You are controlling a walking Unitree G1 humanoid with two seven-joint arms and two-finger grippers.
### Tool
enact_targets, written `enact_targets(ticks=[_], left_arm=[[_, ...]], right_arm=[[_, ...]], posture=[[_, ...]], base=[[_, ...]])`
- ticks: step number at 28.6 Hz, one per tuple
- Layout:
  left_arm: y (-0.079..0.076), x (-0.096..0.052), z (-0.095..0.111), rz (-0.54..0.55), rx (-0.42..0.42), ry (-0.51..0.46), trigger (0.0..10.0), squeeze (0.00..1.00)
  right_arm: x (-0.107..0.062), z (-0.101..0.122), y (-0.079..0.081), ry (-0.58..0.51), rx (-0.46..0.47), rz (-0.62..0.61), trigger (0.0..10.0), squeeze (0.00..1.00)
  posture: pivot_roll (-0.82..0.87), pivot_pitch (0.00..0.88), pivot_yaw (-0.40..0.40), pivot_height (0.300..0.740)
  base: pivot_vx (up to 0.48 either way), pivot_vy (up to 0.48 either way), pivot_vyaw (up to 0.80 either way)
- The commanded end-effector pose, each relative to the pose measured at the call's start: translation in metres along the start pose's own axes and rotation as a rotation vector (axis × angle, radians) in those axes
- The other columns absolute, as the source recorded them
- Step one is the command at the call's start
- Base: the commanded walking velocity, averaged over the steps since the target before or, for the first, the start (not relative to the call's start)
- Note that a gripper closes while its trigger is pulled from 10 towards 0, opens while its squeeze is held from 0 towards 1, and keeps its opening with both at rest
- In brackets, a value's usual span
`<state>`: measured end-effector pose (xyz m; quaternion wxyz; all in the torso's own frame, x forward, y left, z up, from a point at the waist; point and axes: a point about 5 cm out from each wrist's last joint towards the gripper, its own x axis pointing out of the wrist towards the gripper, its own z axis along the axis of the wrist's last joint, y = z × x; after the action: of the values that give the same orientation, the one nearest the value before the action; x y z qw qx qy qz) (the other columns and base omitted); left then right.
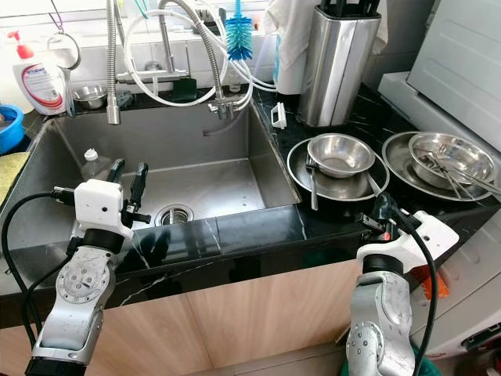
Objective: Kitchen organization
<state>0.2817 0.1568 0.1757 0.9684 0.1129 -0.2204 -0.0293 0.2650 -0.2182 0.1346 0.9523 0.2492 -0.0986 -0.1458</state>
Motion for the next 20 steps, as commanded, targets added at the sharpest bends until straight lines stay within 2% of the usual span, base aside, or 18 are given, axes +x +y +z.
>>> enact_targets(ticks=[1, 2, 4, 9, 16, 20], left_arm=[[0.000, 0.000, 0.001, 0.002, 0.016, -0.001, 10.0, 0.00], [0.000, 0.000, 0.001, 0.002, 0.016, -0.001, 10.0, 0.00], [0.000, 0.000, 0.001, 0.007, 0.019, -0.001, 10.0, 0.00], [0.002, 0.000, 0.001, 0.013, 0.023, -0.001, 10.0, 0.00], [0.003, 0.000, 0.001, 0.019, 0.028, -0.002, 10.0, 0.00], [0.004, 0.000, 0.000, 0.024, 0.031, -0.001, 10.0, 0.00]], right_arm=[[0.000, -0.001, -0.006, 0.015, 0.060, -0.057, 10.0, 0.00], [0.000, -0.001, -0.006, 0.015, 0.060, -0.057, 10.0, 0.00], [0.002, 0.006, -0.006, -0.026, 0.123, -0.074, 10.0, 0.00], [0.005, 0.014, -0.002, -0.075, 0.126, -0.077, 10.0, 0.00], [0.009, 0.023, 0.009, -0.105, 0.111, -0.027, 10.0, 0.00], [0.010, 0.023, 0.020, -0.101, 0.043, 0.037, 10.0, 0.00]], posture=[[-0.07, 0.000, -0.010, 0.740], [-0.07, 0.000, -0.010, 0.740], [-0.07, 0.000, -0.010, 0.740], [-0.07, 0.000, -0.010, 0.740], [-0.06, 0.000, -0.012, 0.740], [-0.06, 0.000, -0.013, 0.740]], base=[[0.000, 0.000, 0.00], [0.000, 0.000, 0.00], [0.000, 0.000, 0.00], [0.000, 0.000, 0.00], [0.000, 0.000, 0.00], [0.000, 0.000, 0.00]])
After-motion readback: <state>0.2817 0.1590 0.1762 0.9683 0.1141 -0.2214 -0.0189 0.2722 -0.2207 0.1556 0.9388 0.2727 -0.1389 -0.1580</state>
